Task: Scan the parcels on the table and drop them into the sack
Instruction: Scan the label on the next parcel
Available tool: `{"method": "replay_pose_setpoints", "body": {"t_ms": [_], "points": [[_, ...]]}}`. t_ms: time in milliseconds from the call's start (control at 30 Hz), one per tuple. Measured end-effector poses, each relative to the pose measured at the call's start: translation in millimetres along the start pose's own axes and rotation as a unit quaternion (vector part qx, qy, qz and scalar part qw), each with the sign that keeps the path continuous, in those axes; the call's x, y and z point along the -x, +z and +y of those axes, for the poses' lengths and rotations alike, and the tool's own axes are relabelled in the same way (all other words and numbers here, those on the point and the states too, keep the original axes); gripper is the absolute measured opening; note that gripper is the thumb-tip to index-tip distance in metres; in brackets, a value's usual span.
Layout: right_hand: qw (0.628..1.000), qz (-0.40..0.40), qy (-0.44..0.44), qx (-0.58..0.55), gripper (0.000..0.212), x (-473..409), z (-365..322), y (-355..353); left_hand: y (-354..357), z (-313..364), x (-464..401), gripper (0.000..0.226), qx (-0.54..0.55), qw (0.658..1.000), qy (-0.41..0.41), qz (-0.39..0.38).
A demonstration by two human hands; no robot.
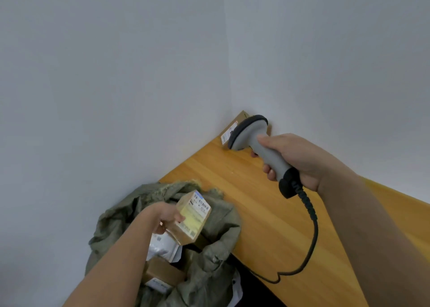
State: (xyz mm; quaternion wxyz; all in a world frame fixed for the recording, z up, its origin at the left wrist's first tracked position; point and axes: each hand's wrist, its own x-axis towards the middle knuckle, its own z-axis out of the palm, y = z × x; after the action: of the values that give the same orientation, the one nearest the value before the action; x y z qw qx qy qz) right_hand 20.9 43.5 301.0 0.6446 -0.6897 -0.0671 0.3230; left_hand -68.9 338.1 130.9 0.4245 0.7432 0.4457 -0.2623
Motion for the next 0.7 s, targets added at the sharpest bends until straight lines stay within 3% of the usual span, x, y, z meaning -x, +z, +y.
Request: {"method": "replay_pose_setpoints", "body": {"t_ms": [100,167,233,400,500,600,700], "points": [[1.000,-0.004,0.015,0.011,0.041,-12,7,15,-6,-21,-11,0.043,-0.038,0.999,-0.015,0.017],[1.000,-0.003,0.021,0.006,0.038,-20,11,26,-10,-32,-18,0.061,0.022,0.996,-0.002,0.083],[1.000,-0.001,0.026,-0.002,0.036,-28,15,37,-17,-41,-27,0.065,0.094,0.989,0.009,0.114],[0.999,0.018,0.029,-0.017,0.031,-52,24,61,-33,-47,-47,0.048,0.148,0.982,0.018,0.118],[0.998,0.035,0.030,-0.033,0.026,-67,30,67,-35,-35,-56,0.007,0.148,0.981,0.058,0.113],[0.997,0.059,0.039,-0.042,0.026,-81,35,62,-29,-20,-73,0.022,0.128,0.982,0.088,0.109],[0.993,0.094,0.044,-0.051,0.025,-95,38,49,-19,8,-84,0.007,0.108,0.982,0.117,0.100]]}}
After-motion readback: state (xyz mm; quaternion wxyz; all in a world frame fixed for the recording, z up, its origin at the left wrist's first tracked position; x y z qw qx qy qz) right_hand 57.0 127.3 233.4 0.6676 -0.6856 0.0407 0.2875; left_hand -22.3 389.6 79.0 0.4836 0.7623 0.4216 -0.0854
